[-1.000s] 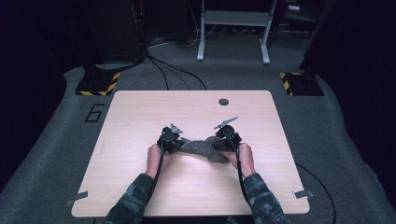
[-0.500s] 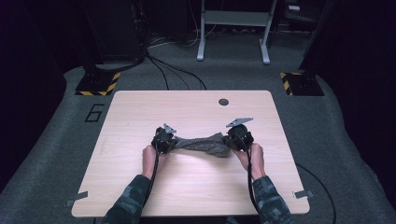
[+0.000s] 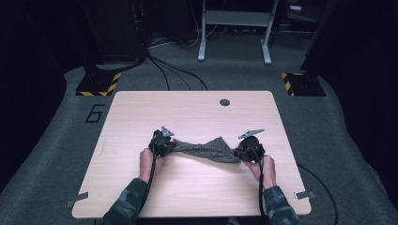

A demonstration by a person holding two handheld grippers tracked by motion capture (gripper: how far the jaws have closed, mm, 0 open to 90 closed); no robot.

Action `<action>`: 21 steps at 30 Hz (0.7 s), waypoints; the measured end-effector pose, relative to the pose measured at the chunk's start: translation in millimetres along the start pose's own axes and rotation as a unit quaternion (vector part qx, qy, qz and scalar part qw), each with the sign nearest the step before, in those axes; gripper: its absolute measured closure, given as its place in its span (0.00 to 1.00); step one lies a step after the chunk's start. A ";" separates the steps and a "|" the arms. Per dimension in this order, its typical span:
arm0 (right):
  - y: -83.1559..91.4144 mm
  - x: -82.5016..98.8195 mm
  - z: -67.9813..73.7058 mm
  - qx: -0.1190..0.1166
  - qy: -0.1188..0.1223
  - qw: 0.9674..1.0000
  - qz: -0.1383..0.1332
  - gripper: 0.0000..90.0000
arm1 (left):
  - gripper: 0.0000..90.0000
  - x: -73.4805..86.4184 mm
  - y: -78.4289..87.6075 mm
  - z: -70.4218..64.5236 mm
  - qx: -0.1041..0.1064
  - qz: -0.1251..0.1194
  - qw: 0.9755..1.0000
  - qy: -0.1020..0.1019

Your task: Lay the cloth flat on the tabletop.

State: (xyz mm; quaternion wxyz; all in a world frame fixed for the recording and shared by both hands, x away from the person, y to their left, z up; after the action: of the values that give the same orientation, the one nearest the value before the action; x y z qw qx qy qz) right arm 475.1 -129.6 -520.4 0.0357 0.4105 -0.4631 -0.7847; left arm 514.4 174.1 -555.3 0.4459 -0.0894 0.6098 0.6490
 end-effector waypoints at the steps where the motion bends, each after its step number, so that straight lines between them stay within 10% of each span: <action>1: 4.0 -0.4 -2.0 0.005 -0.001 1.000 -0.001 0.79 | 0.93 -0.4 -0.8 -0.2 -0.003 -0.004 1.000 0.004; 8: 21.8 -20.0 -3.9 -0.018 -0.027 0.998 -0.047 0.52 | 0.60 -11.4 6.7 8.3 0.007 -0.007 1.000 0.028; 15: -25.0 -63.9 1.2 -0.022 -0.041 0.999 -0.013 0.37 | 0.44 -25.5 -5.2 2.4 0.021 0.008 0.999 0.027; 21: -60.6 -65.3 -2.6 -0.023 -0.065 0.997 0.033 0.58 | 0.48 -15.3 -11.8 -6.6 0.041 0.021 0.999 0.024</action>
State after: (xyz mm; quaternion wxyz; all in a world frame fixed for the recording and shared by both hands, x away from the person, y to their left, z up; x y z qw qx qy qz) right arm 539.7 -68.4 -526.9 0.0415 0.3424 -0.4598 -0.8183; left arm 528.7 159.5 -555.2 0.4207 -0.0737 0.6480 0.6306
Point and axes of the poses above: each handheld gripper's, and its own axes: y roughly backward along the jaws, x roughly out of its underside, z roughly to its left, the point moved 6 cm from there along -y, roughly forward along the jaws, and after that the axes turned 13 degrees about -x, right-handed, at the moved point
